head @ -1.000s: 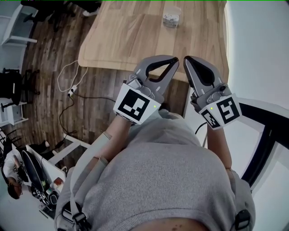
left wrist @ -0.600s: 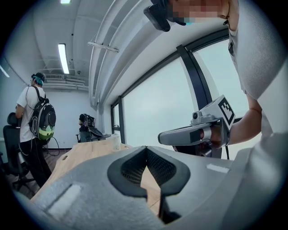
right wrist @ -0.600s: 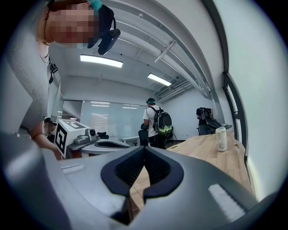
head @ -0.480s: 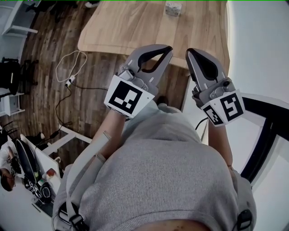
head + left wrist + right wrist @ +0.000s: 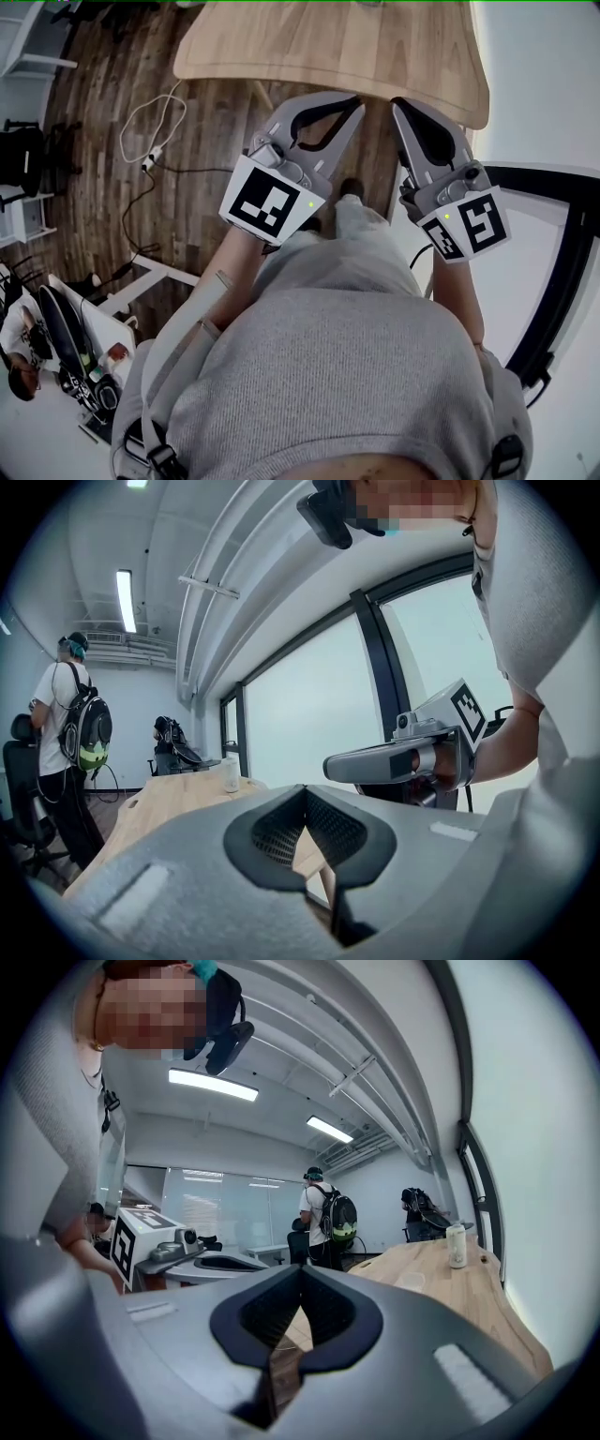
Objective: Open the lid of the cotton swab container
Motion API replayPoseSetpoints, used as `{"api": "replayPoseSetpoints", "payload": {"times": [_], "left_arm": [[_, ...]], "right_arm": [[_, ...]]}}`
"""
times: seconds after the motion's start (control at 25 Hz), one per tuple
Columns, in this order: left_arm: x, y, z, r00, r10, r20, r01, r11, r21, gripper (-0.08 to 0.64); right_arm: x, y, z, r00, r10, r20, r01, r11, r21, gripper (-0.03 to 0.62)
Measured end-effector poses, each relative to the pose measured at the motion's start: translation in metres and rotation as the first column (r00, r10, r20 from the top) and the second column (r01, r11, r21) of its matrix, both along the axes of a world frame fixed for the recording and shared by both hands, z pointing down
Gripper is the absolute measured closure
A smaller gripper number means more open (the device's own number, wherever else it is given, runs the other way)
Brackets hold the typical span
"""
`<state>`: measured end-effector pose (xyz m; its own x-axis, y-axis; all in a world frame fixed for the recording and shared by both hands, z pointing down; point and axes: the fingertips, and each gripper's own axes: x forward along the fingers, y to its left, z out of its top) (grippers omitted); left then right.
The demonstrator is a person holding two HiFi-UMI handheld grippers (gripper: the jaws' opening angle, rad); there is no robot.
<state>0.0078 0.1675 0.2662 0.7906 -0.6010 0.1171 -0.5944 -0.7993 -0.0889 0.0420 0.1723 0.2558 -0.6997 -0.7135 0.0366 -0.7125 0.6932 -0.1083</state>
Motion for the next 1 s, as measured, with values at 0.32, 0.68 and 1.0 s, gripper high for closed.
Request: {"api": "replayPoseSetpoints", "payload": {"times": [0.32, 0.68, 1.0], "left_arm": [[-0.034, 0.067, 0.002, 0.999, 0.035, -0.017, -0.036, 0.999, -0.014, 0.561], [-0.050, 0.117, 0.005, 0.997, 0.067, -0.027, -0.067, 0.998, -0.020, 0.561], [-0.050, 0.134, -0.008, 0.997, 0.035, -0.068, -0.036, 0.999, -0.012, 0.561]], "right_arm": [[-0.040, 0.074, 0.006, 0.998, 0.057, -0.002, -0.057, 0.998, -0.013, 0.591], [-0.058, 0.122, 0.005, 0.991, 0.132, 0.006, -0.132, 0.991, -0.013, 0.591], [-0.054, 0.138, -0.010, 0.994, 0.113, -0.002, -0.113, 0.994, 0.008, 0.591]]}}
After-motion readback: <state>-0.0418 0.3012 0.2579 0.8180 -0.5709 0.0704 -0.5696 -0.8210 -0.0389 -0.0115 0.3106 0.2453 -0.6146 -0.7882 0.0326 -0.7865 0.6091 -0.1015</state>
